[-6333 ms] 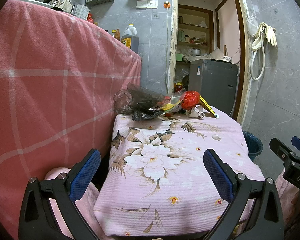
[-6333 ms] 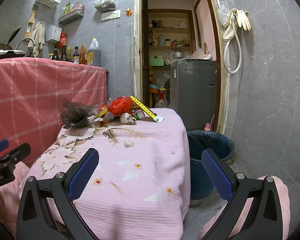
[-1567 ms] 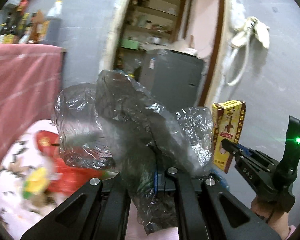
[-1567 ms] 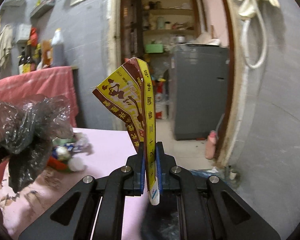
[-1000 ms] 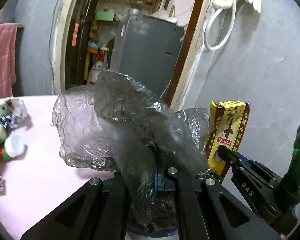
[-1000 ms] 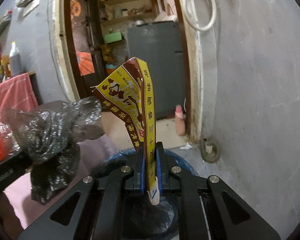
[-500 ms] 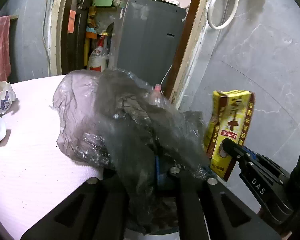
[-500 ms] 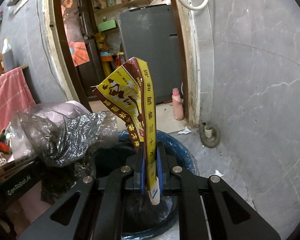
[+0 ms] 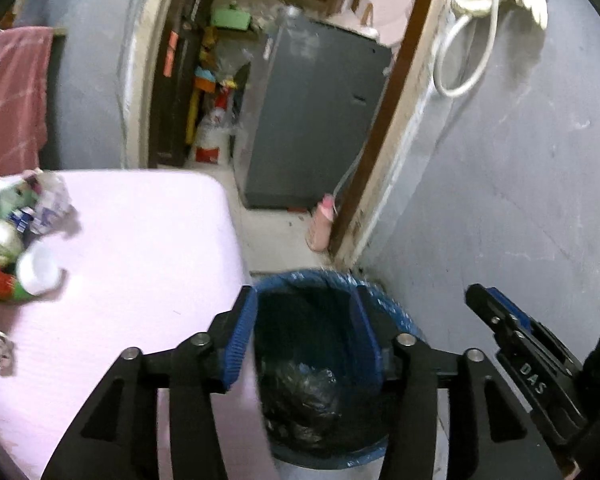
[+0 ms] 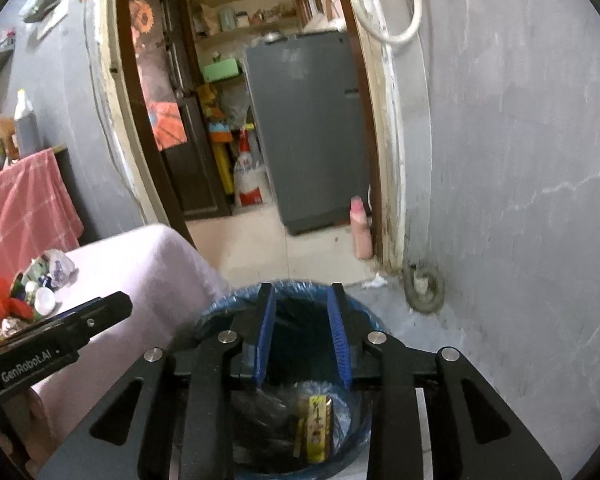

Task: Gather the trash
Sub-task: 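Carry both items to the blue bin and open both tools to drop them, then move both tools back over the table toward the remaining trash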

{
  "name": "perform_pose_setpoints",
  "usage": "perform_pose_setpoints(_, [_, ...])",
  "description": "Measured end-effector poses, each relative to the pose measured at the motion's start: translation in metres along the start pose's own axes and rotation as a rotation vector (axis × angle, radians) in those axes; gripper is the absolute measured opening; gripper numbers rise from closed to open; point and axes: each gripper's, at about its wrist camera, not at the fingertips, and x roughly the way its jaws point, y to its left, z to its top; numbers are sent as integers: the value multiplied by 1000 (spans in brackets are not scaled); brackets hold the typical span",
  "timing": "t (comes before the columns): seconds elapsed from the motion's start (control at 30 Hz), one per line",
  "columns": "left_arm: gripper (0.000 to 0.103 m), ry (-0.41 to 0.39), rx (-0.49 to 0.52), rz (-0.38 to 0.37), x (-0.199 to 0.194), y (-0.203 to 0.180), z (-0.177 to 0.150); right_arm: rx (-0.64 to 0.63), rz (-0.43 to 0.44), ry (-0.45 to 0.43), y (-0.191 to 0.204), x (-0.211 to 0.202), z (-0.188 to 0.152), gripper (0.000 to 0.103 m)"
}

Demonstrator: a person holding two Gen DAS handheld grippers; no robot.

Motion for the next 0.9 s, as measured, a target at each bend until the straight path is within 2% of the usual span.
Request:
perform_pose_setpoints(0.03, [53,-24,-6,12,-8,3,3,-3,1,-19,3,-4,2,32])
perform_pose_setpoints(0.1, [61,-68,-12,28,-22,8,8,-8,2,-68,10,-15,8,47])
perform_pose_setpoints(0.13, [64,-90,-11,39,-29,11,11,-12,6,-96,14,-21,11,49])
perform_pose_setpoints(0.2, [81,-140,-3,72,-46,17,15,-24,10,-136,23,-31,16,55])
perform_pose_setpoints(0.23, [84,-168,0,92,-56,21,17,-31,15,-158,28,-36,18,57])
perform_pose_setpoints(0.27, [88,-186,1,103,-62,23,19,-33,21,-177,33,-41,21,66])
perform_pose_setpoints(0.3, [91,-210,3,117,-70,27,22,-34,25,-199,37,-46,23,75])
perform_pose_setpoints(0.4, [99,-259,9,159,-91,38,25,-37,41,-248,51,-59,27,85])
perform_pose_setpoints(0.57, [100,-311,-1,213,-119,61,27,-54,68,-286,75,-71,28,103])
perform_pose_setpoints(0.9, [100,-321,-26,309,-173,125,0,-101,157,-282,122,-79,17,103])
